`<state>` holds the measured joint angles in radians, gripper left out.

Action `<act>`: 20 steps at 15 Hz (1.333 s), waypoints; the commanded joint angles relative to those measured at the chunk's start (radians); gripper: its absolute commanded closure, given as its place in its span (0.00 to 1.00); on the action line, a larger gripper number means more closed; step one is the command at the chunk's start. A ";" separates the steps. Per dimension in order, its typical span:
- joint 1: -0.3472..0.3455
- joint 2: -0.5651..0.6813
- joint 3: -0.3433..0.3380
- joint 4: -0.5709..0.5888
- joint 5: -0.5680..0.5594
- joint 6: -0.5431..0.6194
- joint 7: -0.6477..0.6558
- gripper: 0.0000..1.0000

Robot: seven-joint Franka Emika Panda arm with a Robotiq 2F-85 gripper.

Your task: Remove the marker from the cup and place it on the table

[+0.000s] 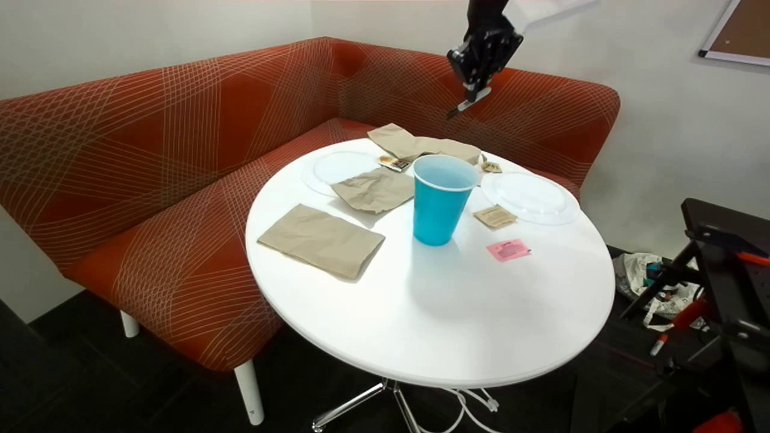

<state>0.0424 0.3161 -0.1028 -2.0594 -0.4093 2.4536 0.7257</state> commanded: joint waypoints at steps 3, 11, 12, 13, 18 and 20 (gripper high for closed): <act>0.051 0.107 -0.051 0.009 -0.007 0.086 0.052 0.97; 0.109 0.215 -0.097 0.026 0.017 0.161 0.100 0.97; 0.113 0.225 -0.102 0.028 0.020 0.165 0.100 0.97; 0.121 0.235 -0.112 0.032 0.017 0.165 0.113 0.97; 0.134 0.228 -0.132 0.032 0.026 0.158 0.126 0.54; 0.136 0.199 -0.139 0.009 0.025 0.167 0.126 0.38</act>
<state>0.1561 0.5453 -0.2145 -2.0317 -0.3978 2.6024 0.8318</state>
